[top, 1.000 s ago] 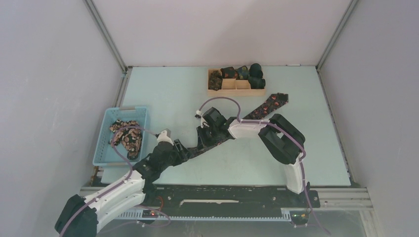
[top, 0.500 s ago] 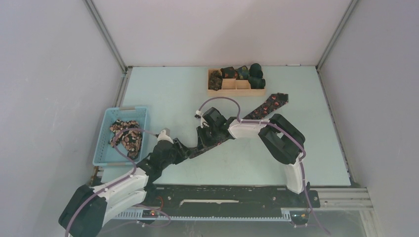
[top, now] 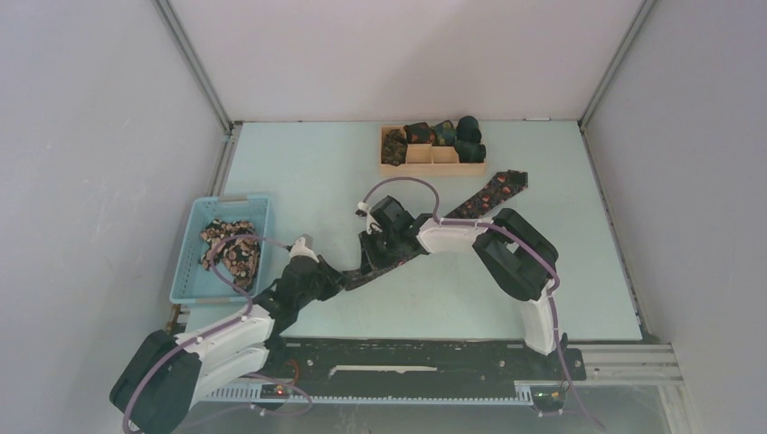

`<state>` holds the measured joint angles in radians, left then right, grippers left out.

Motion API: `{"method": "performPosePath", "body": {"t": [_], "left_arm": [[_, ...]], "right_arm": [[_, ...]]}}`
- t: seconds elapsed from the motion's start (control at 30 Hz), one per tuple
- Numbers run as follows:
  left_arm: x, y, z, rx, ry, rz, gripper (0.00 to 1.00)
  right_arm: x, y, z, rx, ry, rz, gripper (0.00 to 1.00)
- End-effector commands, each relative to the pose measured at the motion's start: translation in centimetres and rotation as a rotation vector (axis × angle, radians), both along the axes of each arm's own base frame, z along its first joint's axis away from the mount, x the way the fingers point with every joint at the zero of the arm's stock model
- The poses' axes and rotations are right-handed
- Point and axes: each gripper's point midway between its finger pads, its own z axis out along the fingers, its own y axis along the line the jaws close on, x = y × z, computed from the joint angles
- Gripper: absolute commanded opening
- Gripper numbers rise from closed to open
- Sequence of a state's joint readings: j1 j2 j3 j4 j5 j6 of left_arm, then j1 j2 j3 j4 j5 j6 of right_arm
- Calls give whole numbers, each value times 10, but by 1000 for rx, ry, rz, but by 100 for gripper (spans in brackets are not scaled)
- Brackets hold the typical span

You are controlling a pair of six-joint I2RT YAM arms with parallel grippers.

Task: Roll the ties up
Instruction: Roll the tie at the center of the board.

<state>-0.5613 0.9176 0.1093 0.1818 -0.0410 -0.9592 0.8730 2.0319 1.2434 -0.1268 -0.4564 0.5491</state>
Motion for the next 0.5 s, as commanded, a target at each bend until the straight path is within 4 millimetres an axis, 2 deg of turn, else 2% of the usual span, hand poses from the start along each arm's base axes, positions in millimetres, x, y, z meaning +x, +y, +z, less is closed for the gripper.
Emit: {"method": "performPosePath", "body": {"t": [0.0,0.17,0.23,0.33,0.47], "left_arm": [[6,1,8,52,-10,-19,0],[8,6,16,117,21,-26,0],[8,9,19,149,32,-25,0],[10,15,25,195,43,-18,0],[12,18,35,227,48,-12,0]], "right_arm": [[6,9,17,2,-33,12,20],[16,15,48,4,-92,-17,36],[16,17,58,12,-103,-22,39],[12,21,67,15,-118,-19,39],[4,28,70,27,-120,-5,33]]}}
